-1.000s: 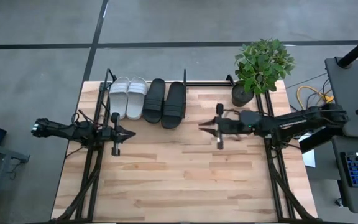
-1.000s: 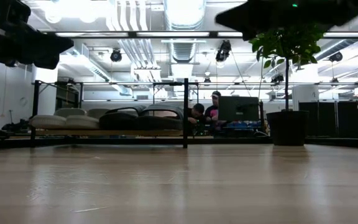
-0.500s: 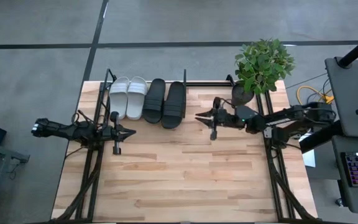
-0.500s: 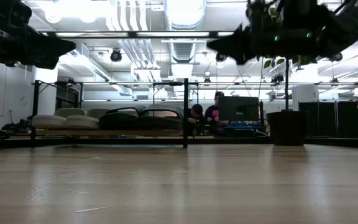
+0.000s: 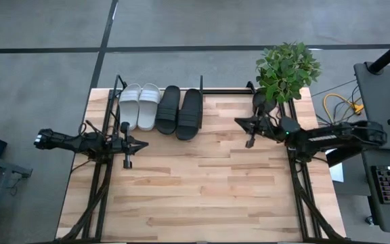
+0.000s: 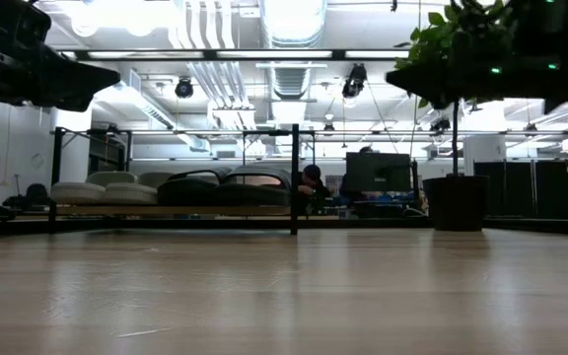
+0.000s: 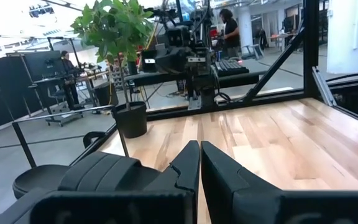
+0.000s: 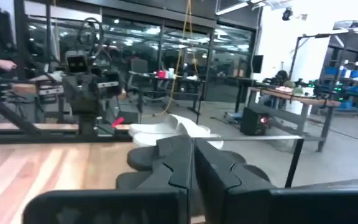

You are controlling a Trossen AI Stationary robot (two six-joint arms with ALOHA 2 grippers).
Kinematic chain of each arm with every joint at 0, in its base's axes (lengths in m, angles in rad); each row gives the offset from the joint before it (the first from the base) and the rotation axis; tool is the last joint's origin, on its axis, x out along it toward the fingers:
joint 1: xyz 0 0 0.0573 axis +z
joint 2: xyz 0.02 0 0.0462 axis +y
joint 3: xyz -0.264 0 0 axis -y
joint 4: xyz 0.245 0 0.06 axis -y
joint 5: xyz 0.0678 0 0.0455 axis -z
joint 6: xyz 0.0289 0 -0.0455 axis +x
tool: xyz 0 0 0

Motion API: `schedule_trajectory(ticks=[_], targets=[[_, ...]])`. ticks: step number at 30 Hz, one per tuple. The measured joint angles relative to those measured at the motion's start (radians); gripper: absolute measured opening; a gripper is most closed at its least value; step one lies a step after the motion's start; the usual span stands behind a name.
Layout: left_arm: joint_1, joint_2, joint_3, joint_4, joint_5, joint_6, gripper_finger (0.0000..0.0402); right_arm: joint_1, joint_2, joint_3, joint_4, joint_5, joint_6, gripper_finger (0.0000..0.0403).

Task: Pick and place slides into the shelf
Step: Return to Home Position

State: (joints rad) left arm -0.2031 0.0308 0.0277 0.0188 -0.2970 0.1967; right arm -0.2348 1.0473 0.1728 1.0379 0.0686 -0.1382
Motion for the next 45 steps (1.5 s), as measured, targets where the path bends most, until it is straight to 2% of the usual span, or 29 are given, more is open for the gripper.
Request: schedule_trajectory(ticks=[5,13,17,20,22,25,32,36,41,45], targets=[[0.0,-0.002,0.0,-0.002,-0.006,0.0,0.0,-0.015,-0.151,-0.083,-0.087,-0.006,-0.002,0.0009],[0.0,0.001,0.0,-0.002,-0.012,-0.005,0.0,-0.173,-0.313,-0.094,-0.307,-0.204,0.082,0.0008],[0.0,-0.002,0.0,-0.002,-0.015,-0.006,0.0,-0.176,-0.377,-0.084,-0.399,-0.207,0.097,0.0009],[0.0,-0.001,0.0,-0.002,-0.015,-0.006,0.0,-0.14,-0.442,-0.124,-0.399,-0.197,0.129,0.0008],[0.0,-0.001,0.0,-0.001,-0.015,-0.006,0.0,-0.104,-0.489,-0.163,-0.418,-0.155,0.163,0.0008],[0.0,-0.001,0.0,-0.001,-0.015,-0.006,0.0,-0.016,-0.553,-0.163,-0.554,-0.068,0.182,0.0008],[0.0,-0.001,0.0,-0.001,-0.014,-0.008,0.0,0.224,-0.693,-0.162,-0.629,0.154,0.104,0.0008],[0.0,-0.001,0.0,-0.001,-0.015,-0.008,0.0,0.316,-0.785,-0.162,-0.803,0.265,0.133,0.0008],[0.0,-0.003,0.002,-0.009,-0.014,-0.012,0.0,0.371,-0.919,-0.162,-0.848,0.295,0.08,0.0008],[0.0,-0.003,0.013,-0.047,-0.012,-0.055,0.0,0.379,-1.026,-0.161,-0.99,0.289,0.117,0.0008]])
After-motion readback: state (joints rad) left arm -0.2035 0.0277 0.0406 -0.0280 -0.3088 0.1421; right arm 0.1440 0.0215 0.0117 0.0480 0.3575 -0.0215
